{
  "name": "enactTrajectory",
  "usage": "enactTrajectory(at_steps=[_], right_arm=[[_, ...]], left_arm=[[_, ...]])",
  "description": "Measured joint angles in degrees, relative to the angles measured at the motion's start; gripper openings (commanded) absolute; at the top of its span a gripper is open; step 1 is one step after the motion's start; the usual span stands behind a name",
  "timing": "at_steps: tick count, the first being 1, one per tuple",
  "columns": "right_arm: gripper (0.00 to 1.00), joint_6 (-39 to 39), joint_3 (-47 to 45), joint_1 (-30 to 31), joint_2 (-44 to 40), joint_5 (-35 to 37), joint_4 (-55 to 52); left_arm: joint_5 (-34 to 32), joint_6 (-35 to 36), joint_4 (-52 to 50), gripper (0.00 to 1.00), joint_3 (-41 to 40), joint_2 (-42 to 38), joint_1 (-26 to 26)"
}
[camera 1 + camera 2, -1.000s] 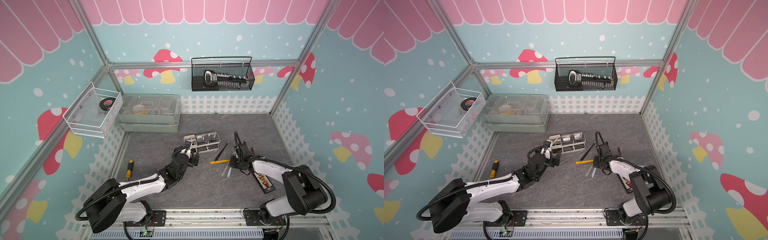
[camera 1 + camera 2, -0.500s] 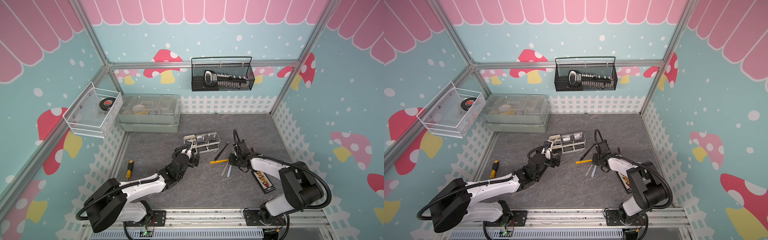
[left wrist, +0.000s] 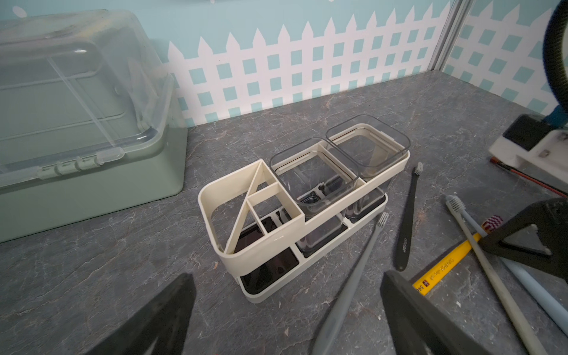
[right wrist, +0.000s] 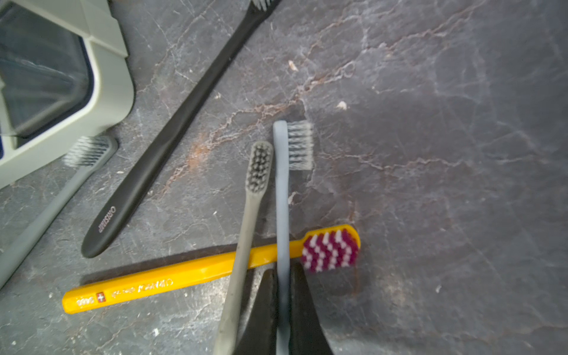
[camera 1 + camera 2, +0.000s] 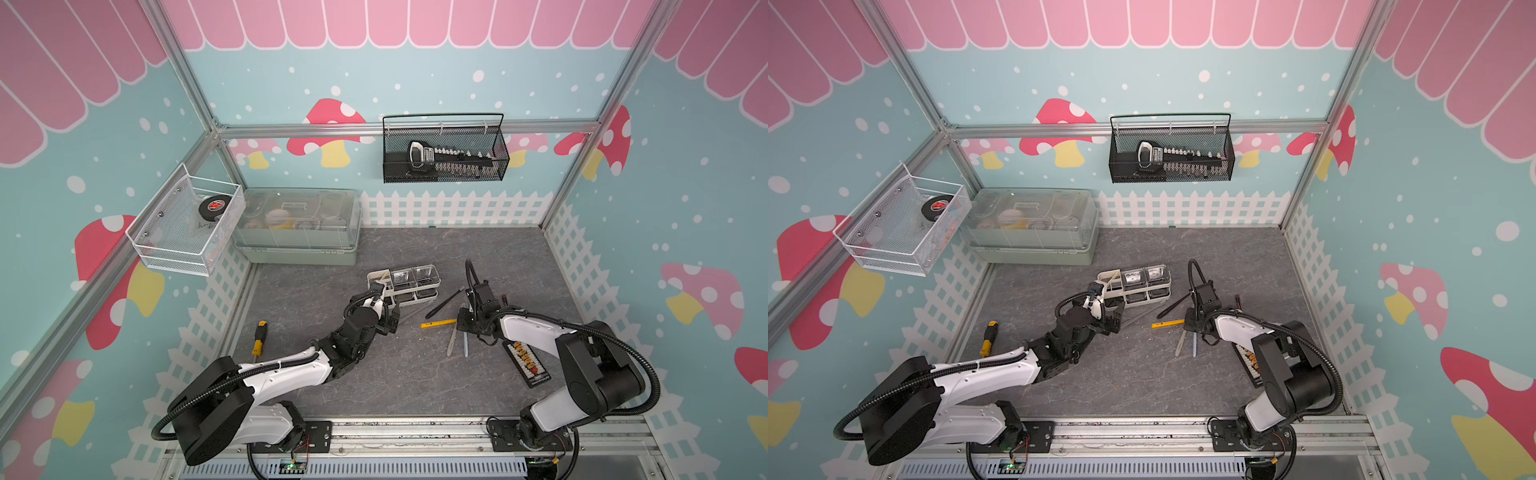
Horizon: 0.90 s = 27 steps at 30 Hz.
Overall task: Place the toothbrush into the toothbrush holder
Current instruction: Pick up the toothbrush from the center of the board.
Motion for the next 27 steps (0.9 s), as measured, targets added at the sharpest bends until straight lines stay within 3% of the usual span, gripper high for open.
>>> enactTrajectory(at_steps=[7,15,18,27], right_arm=[[0.00,-2.0,0.0,0.0,-1.4,-0.8,-1.0],[0.00,-7.5,-0.8,0.0,-15.6,-1.4,-2.3],[0.00,-9.8,-2.7,0.0,-20.0,-2.3,-1.6],[0.00,-13.6,-6.8,0.0,-26.3,-3.0,-1.3]], left_arm=[[1.9,0.0,-1.2,0.94,0.0,0.0,0.0],[6.2,0.0,-4.2,0.94,1.6,0.9,0.0],[8.3,0.0,-4.4,0.90,2.2,0.9,0.0],[11.3,-1.0,-5.9,0.91,3.4,1.5,0.0]])
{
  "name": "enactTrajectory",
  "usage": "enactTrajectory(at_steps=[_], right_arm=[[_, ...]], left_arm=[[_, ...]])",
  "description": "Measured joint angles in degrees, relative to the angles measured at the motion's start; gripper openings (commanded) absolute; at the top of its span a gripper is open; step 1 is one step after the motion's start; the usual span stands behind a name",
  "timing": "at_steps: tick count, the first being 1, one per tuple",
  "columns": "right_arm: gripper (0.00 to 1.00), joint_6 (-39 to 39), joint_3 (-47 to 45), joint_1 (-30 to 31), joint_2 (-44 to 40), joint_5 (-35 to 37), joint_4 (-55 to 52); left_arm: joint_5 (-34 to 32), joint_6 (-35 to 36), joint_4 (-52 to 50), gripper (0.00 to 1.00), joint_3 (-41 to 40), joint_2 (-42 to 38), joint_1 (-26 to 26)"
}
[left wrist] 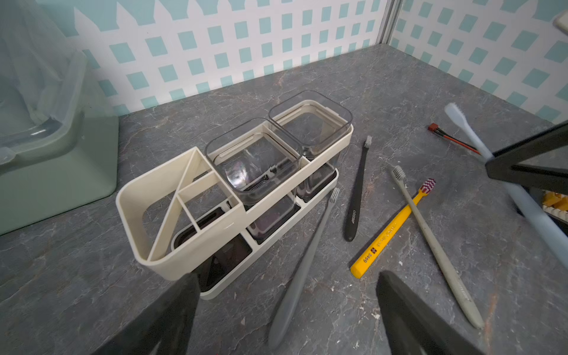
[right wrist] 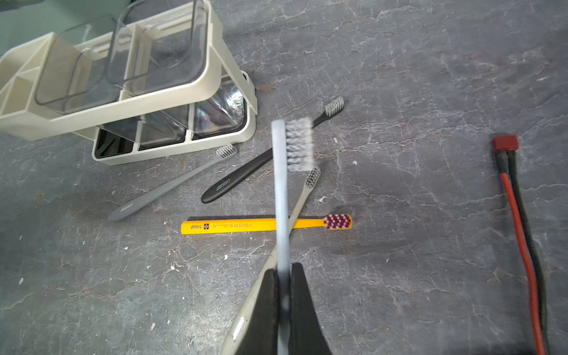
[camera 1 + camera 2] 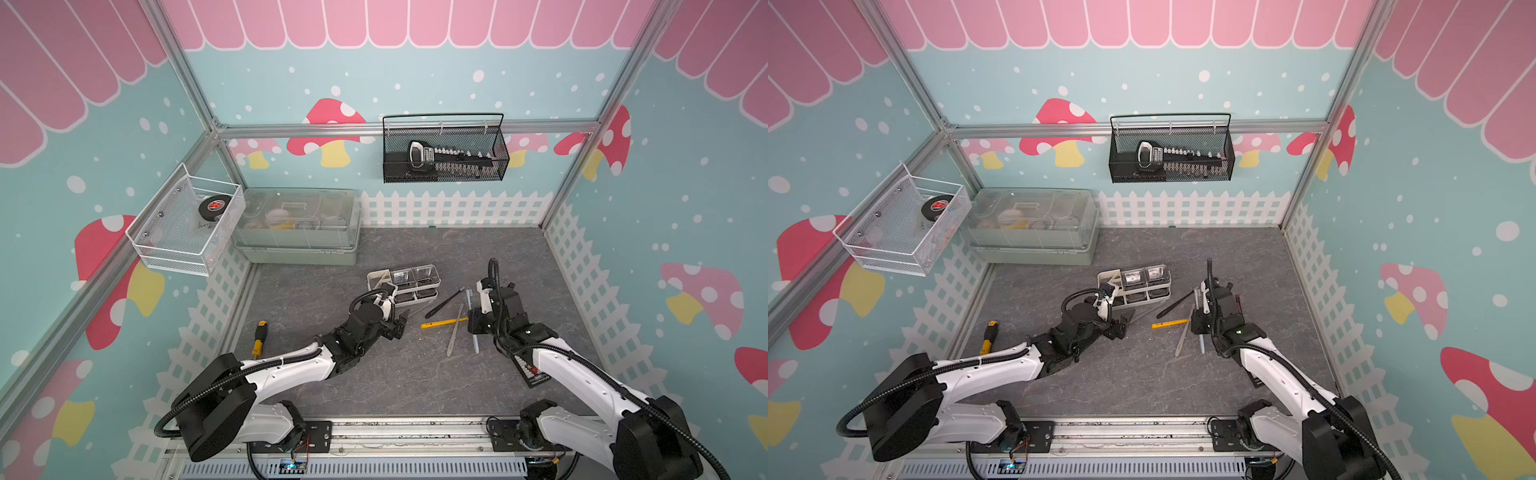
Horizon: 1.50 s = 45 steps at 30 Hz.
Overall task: Place the toothbrush into the toothbrush holder
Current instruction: Pick up the toothbrush from the center of the board.
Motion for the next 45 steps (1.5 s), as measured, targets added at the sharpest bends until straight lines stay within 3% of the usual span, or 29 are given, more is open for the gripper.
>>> enactTrajectory(at_steps=[6,15,24,45], right_arm=[[0.00,-2.8,0.0,0.0,-2.2,-3.8,0.2],[0.00,-4.0,-2.7,0.0,-4.1,-8.9,3.0],[0.00,-4.3,-4.7,0.0,-3.4,-15.0,7.0],[0.00,-4.5,-5.1,0.3,-4.1,-15.5,7.8]], left_arm=[[1.8,-3.0,-0.3,0.95,1.7,1.3,0.0],[-1.0,-6.4,-1.2,0.96,2.4,2.0,0.4],[6.5,-6.7,-0.5,0.92,2.8,4.0,0.4],[12.3,-14.9,2.4,0.88,12.9,14.3,0.3]])
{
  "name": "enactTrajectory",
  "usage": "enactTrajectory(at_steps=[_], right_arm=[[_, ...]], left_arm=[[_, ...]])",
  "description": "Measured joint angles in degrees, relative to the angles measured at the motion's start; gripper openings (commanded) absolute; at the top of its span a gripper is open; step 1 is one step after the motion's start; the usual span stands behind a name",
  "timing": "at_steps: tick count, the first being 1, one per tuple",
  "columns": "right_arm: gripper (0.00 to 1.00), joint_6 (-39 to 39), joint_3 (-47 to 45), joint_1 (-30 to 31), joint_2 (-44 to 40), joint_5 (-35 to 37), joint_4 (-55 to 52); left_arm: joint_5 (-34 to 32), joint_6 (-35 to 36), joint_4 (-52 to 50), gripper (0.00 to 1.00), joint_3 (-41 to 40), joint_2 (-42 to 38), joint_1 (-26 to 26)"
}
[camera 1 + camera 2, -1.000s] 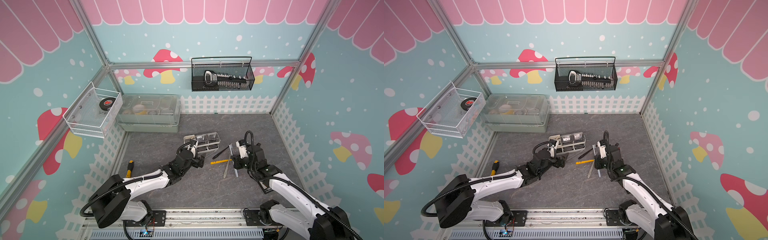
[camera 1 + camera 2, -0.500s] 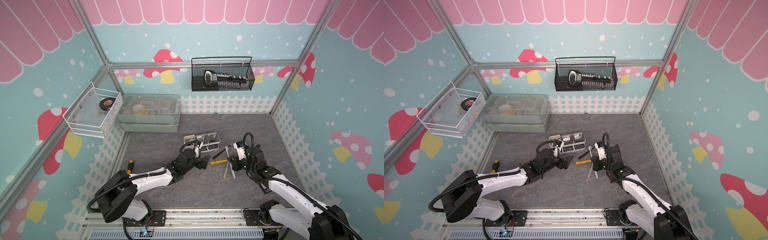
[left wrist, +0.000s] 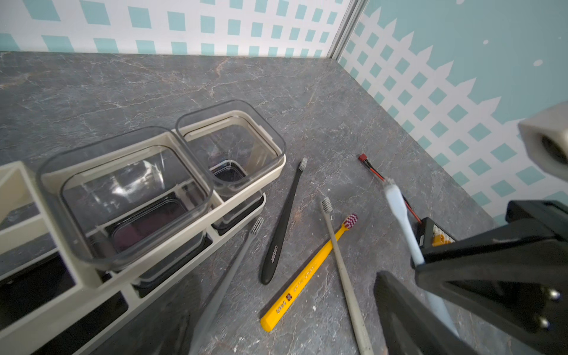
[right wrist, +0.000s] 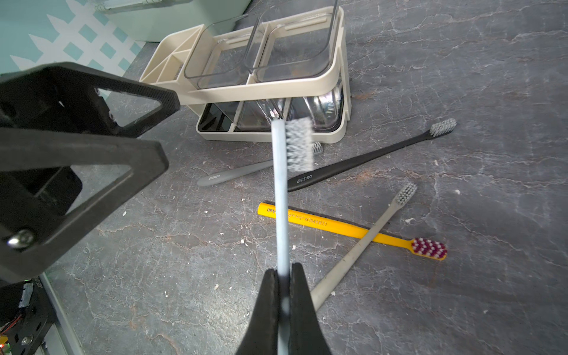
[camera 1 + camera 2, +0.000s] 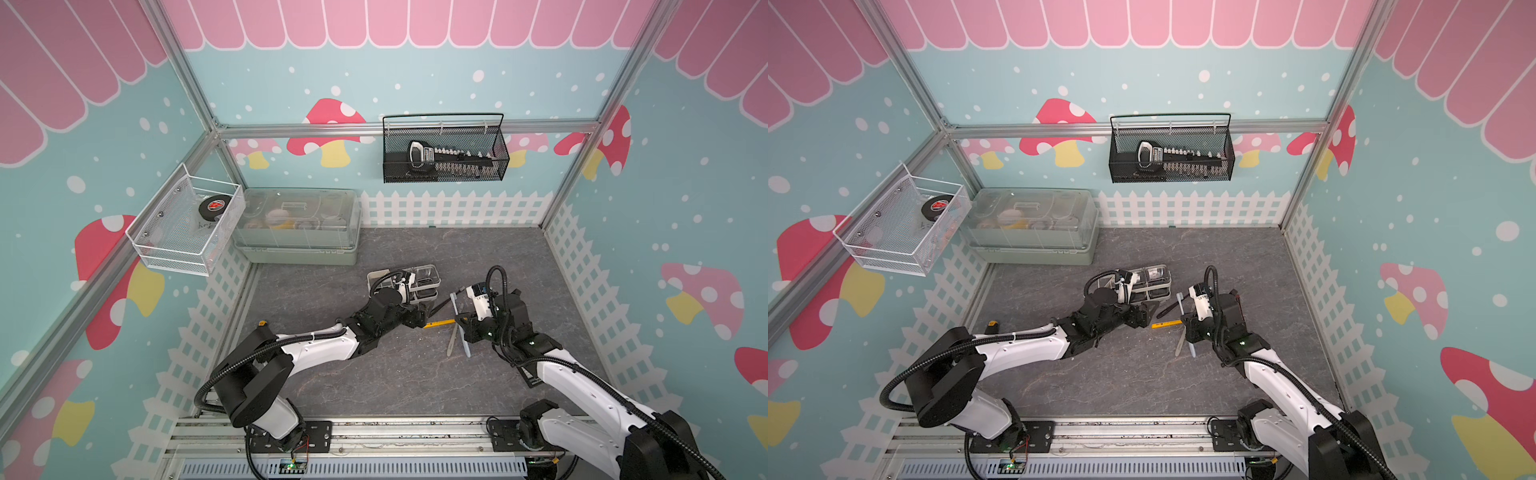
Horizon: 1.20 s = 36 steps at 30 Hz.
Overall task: Place the toothbrush into the toothbrush holder
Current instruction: Pick up the toothbrush from the center of the board.
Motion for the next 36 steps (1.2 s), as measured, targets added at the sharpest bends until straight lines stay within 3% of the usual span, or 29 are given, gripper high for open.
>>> enactTrajectory(at_steps=[26,36], right_arm=[[0.00,-0.5,-2.4,0.0,-3.5,0.0,1.4],[0.00,-0.9,-3.0,0.0,-5.7,0.7,1.6]], left_arm=[[8.2,-8.8,-1.2,0.82,11.0,8.1,-3.5],[11.0,-11.1,-1.4,0.72,13.0,11.3,-3.7]])
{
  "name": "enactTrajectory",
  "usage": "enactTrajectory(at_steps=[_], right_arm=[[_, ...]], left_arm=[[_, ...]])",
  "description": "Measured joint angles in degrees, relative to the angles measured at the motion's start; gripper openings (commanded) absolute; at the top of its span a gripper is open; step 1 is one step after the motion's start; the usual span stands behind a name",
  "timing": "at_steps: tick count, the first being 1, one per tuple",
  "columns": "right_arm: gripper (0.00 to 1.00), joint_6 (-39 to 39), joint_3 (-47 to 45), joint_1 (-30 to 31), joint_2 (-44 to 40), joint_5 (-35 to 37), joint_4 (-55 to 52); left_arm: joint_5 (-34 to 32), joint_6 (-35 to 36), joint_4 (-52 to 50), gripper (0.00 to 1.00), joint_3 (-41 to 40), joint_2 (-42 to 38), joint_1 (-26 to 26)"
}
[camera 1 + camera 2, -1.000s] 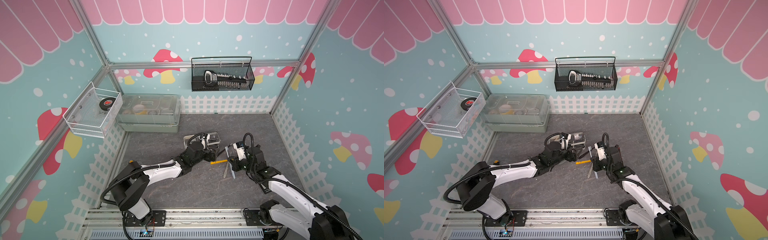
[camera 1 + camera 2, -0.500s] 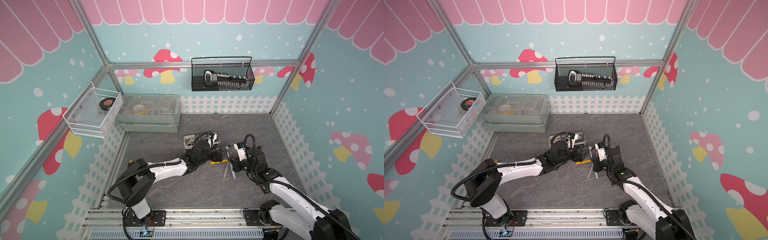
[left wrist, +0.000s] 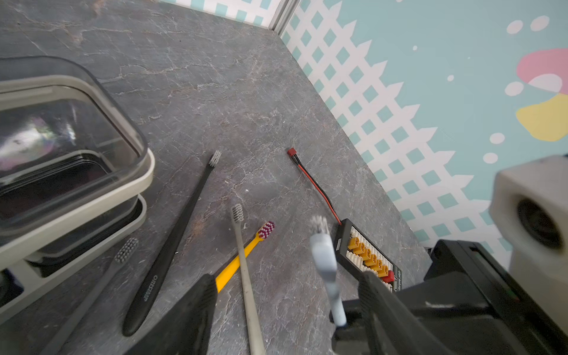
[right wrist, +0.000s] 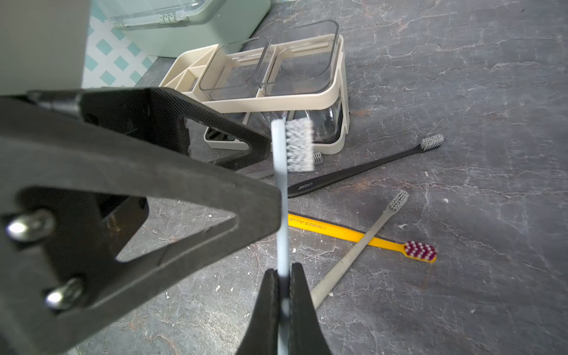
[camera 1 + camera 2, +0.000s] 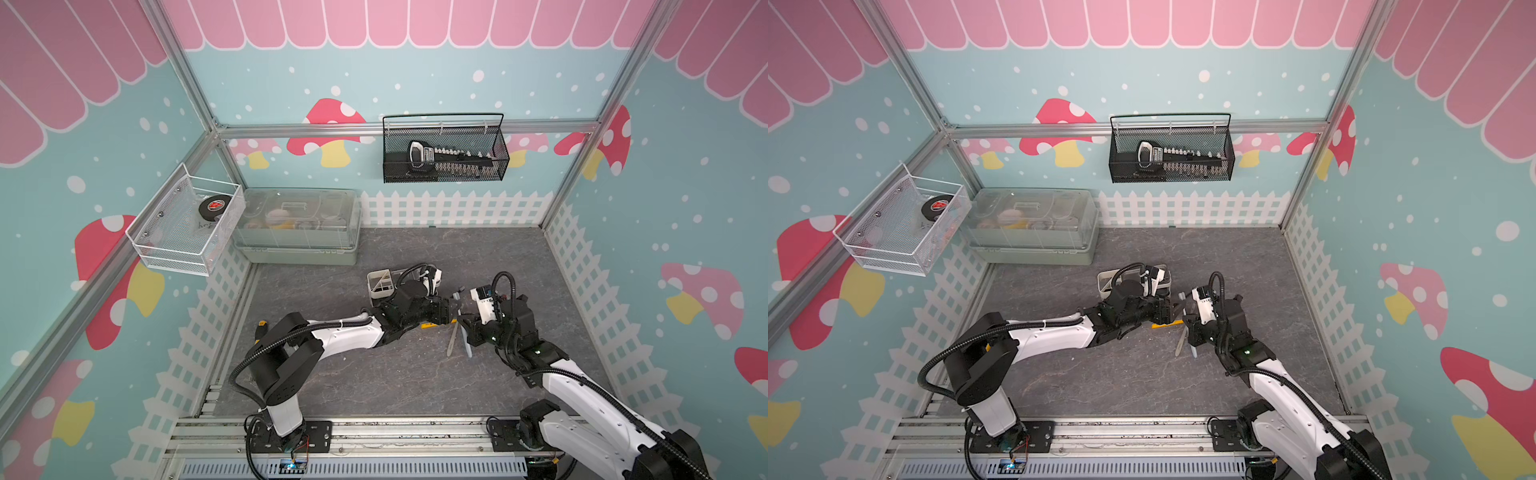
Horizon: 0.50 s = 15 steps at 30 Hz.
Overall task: Place the toothbrush into the toothbrush holder
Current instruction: Pick up the toothbrush from the center of the board.
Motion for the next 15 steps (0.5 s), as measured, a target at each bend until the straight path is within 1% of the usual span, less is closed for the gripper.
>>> enactTrajectory(at_steps=[2,5,8,10,12,13,15], right_arm=[[0.00,-0.1,0.0,0.0,0.0,0.0,0.0],[0.00,-0.3,0.0,0.0,0.0,-0.1,0.1],[0.00,-0.5,0.0,0.0,0.2,-0.3,0.2],[0.00,-0.5,0.0,0.0,0.4,-0.3,0.3],[0.00,-0.5,0.0,0.0,0.4,-0.3,0.3],[0.00,-0.5,0.0,0.0,0.4,-0.3,0.4],[0.00,-0.4,0.0,0.0,0.4,-0.2,0.3]], left_arm=[[0.7,0.0,0.0,0.70,0.4,0.2,0.0],[1.7,-0.3,-0.2,0.59,1.2,0.7,-0.1],[2.7,-0.8,-0.1,0.42,1.8,1.2,-0.1],[3.5,-0.9,-0.1,0.28,1.9,1.6,-0.2],[4.3,-0.8,-0.1,0.19,2.0,1.8,-0.2],[4.7,-0.7,-0.1,0.13,2.1,2.0,-0.3],[5.8,-0.8,0.1,0.06,2.6,2.1,-0.4]])
